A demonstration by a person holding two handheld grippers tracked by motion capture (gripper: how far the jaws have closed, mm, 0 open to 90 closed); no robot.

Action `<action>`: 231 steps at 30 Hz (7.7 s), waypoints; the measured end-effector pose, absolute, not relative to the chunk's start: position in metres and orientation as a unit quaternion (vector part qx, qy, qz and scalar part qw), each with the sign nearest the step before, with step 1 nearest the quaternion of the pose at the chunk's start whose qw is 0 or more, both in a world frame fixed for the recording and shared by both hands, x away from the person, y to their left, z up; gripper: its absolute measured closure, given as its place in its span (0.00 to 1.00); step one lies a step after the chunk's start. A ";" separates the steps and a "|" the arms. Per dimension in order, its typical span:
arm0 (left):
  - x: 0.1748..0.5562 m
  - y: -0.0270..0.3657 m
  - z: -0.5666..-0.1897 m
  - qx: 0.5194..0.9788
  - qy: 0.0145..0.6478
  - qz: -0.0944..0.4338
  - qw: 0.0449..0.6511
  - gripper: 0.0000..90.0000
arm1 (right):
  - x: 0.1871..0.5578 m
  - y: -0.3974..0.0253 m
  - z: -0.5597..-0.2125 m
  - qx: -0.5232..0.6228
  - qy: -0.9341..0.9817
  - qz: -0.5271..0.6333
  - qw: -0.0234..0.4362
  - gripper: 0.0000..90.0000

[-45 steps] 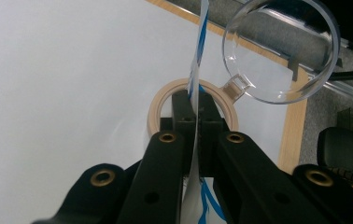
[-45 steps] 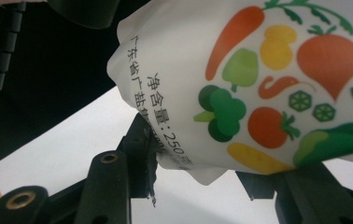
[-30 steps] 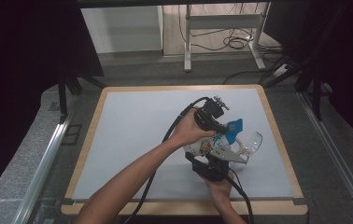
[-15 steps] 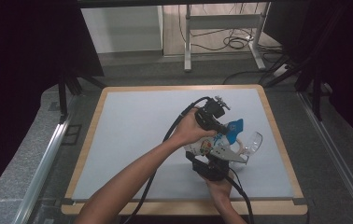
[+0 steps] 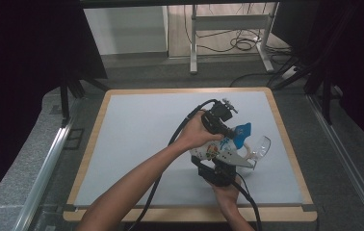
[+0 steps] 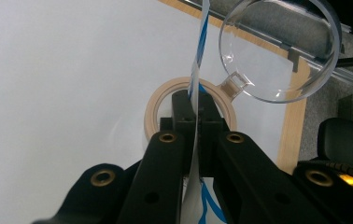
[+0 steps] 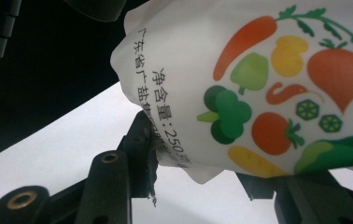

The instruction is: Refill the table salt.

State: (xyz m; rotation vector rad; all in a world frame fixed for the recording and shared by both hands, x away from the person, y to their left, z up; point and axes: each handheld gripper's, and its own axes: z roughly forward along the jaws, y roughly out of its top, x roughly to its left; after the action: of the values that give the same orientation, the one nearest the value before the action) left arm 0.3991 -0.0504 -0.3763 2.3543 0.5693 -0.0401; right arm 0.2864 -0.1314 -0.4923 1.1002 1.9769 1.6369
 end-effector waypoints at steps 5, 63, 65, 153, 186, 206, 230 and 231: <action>0.400 -0.051 -0.377 0.910 0.219 -0.018 0.351 1.00 | 0.286 -0.131 -0.492 0.387 0.699 0.574 0.178 0.61; 0.403 -0.062 -0.377 0.916 0.210 -0.009 0.342 1.00 | 0.290 -0.135 -0.492 0.393 0.696 0.571 0.188 0.61; 0.403 -0.062 -0.377 0.917 0.208 -0.007 0.341 1.00 | 0.291 -0.135 -0.492 0.392 0.695 0.572 0.190 0.61; 0.405 -0.066 -0.376 0.922 0.204 -0.004 0.328 1.00 | 0.294 -0.130 -0.485 0.401 0.679 0.584 0.193 0.62; 0.405 -0.068 -0.374 0.924 0.200 -0.006 0.325 1.00 | 0.293 -0.130 -0.482 0.398 0.679 0.584 0.199 0.62; 0.405 -0.068 -0.374 0.924 0.200 -0.009 0.326 1.00 | 0.293 -0.130 -0.481 0.396 0.680 0.583 0.204 0.63; 0.406 -0.067 -0.372 0.926 0.199 -0.007 0.321 1.00 | 0.294 -0.126 -0.478 0.399 0.671 0.588 0.212 0.63; 0.406 -0.068 -0.372 0.927 0.198 -0.007 0.320 1.00 | 0.294 -0.126 -0.478 0.399 0.671 0.588 0.213 0.63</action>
State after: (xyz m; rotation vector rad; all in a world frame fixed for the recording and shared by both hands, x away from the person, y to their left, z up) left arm 0.4056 -0.0680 -0.3719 2.4353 0.5203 -0.0172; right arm 0.2936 -0.1262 -0.4781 1.1068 1.8615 1.6331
